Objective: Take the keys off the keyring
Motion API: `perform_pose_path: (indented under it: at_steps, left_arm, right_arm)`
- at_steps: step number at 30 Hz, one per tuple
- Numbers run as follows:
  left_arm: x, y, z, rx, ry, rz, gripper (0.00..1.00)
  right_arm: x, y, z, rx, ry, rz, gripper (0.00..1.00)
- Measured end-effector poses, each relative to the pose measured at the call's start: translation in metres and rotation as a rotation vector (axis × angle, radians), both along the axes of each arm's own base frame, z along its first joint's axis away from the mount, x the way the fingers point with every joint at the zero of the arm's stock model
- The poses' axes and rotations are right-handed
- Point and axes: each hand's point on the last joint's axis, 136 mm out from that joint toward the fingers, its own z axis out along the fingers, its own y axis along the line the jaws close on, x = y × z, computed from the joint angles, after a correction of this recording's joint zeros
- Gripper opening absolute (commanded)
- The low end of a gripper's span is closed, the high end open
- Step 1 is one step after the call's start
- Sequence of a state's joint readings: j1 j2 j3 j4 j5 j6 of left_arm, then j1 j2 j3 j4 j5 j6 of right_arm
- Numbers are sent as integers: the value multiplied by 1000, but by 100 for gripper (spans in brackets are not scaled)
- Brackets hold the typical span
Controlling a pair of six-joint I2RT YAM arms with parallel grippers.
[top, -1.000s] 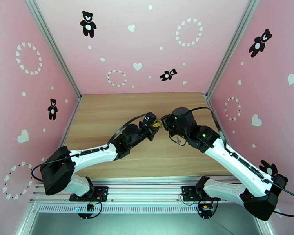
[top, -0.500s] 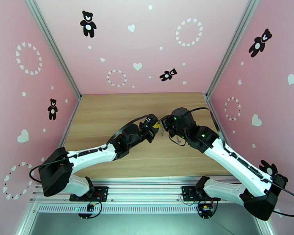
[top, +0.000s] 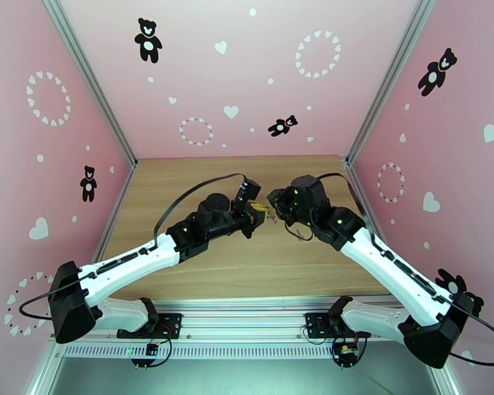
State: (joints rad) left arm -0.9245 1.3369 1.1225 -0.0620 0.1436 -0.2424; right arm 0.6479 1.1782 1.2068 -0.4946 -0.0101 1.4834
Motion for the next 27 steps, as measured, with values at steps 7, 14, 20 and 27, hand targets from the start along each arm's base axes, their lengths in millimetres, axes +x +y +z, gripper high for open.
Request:
perform_pose_path:
  at_steps: [7,14,20,27]
  left_arm:
    - [-2,10,14,-36,232,49,0]
    - [4,17,28,-135,448,138,0]
    - [17,25,28,-244,638,273,0]
    - [37,34,38,-418,816,414,0]
  right_arm:
    - [2,-20,24,-135,-140,88,58]
    - [-12,-59,52,-322,-360,166,68]
    - [-30,-56,58,-500,-602,360,68]
    - [-48,-27,55,-570,-870,623,61]
